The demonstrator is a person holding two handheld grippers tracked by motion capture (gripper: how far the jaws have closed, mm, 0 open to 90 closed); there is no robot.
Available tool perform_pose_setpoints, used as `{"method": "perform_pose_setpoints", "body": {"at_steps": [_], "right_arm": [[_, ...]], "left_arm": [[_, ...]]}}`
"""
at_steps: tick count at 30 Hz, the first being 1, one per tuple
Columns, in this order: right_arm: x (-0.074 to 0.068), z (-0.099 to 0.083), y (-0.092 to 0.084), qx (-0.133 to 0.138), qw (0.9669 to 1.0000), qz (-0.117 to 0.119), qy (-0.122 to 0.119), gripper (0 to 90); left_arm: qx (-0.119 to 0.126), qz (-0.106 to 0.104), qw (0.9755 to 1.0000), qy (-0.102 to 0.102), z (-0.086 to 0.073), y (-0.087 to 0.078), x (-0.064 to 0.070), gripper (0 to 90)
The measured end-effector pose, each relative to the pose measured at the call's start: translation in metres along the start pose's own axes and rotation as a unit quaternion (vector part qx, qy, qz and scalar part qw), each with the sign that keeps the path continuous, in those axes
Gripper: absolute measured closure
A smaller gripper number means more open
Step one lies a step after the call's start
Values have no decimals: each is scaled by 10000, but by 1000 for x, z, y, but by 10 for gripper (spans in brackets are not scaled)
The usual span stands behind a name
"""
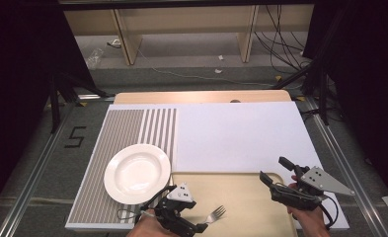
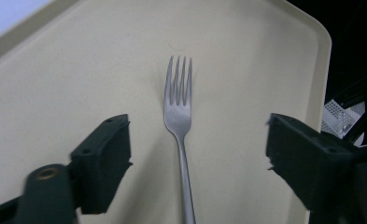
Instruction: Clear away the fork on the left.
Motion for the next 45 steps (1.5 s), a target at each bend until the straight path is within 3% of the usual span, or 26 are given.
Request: {"method": "perform_pose_setpoints", "body": {"at_steps": [7,12,18,25,36,40,45], "right_arm": [[0,-1,0,-16,10000,1,-10,208],[0,0,1,5,10000,10,1,208],[0,-1,1,-22,10000,10,-8,208],[0,0,1,5,10000,10,-15,209],[0,0,1,1,10000,20,-29,209],[0,0,1,2,10000,30,-14,209],[-1,-1,1,-7,10000,36,-5,210]], "left_arm": [[31,289,9992,263,3,4,-1,462],[-83,424,9982,412,1,8,0,571],[-319,485,9960,678,-3,14,3,709],[-613,413,9937,842,-9,25,8,834],[-896,475,9898,996,-18,40,12,890],[-955,472,9901,919,-20,44,13,890],[-973,641,9893,880,-20,44,8,891]]}}
Point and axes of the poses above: each handheld gripper's, and its own axes: y roughly forward along the jaws, z roughly out of its top, x roughly to its right, the point moved 9 cm from there along y, roughly forward along the jaws, and after that the axes turned 11 degrees about -y, right-handed, at the moved point
